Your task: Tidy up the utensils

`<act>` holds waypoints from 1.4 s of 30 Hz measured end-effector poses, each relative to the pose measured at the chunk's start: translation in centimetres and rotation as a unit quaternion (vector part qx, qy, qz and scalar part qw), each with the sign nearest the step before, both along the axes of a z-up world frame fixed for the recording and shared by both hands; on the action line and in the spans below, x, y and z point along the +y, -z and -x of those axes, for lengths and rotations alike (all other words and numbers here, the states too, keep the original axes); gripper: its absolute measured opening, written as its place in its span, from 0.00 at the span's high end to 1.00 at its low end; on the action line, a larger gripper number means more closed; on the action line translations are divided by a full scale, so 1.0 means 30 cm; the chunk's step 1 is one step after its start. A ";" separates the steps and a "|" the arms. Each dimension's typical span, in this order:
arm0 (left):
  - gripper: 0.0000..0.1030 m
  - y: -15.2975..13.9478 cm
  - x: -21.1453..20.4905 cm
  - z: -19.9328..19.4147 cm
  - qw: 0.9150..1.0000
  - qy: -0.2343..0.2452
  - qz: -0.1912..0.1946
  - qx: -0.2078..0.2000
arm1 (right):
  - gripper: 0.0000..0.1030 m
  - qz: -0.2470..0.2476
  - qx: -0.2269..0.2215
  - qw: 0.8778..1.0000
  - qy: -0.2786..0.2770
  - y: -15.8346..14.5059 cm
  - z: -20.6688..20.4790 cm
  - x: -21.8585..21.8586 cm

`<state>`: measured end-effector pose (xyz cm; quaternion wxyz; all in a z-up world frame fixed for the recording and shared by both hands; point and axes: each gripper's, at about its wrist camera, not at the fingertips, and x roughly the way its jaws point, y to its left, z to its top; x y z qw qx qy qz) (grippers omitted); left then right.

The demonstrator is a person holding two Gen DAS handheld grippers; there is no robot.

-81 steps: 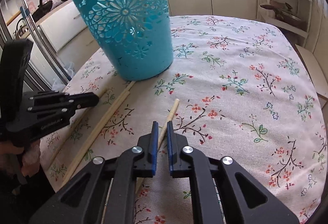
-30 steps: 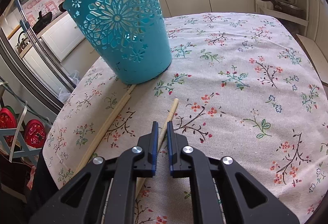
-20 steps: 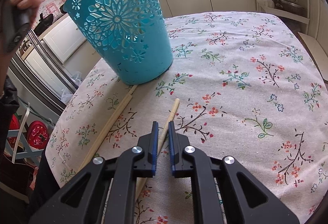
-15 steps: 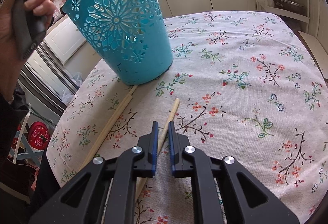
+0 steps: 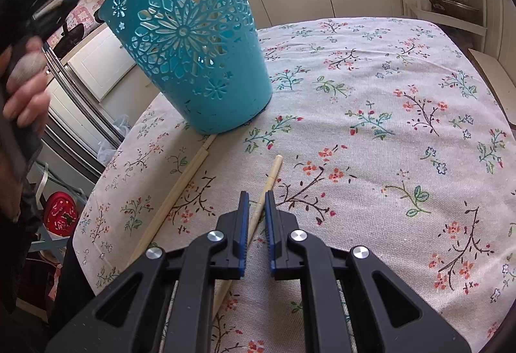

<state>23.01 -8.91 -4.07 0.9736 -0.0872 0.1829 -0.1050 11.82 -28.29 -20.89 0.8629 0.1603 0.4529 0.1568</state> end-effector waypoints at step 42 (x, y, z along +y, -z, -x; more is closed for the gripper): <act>0.37 0.522 0.008 0.046 0.969 0.034 -0.068 0.233 | 0.92 0.151 -0.006 0.982 -0.114 -0.041 -0.007 0.123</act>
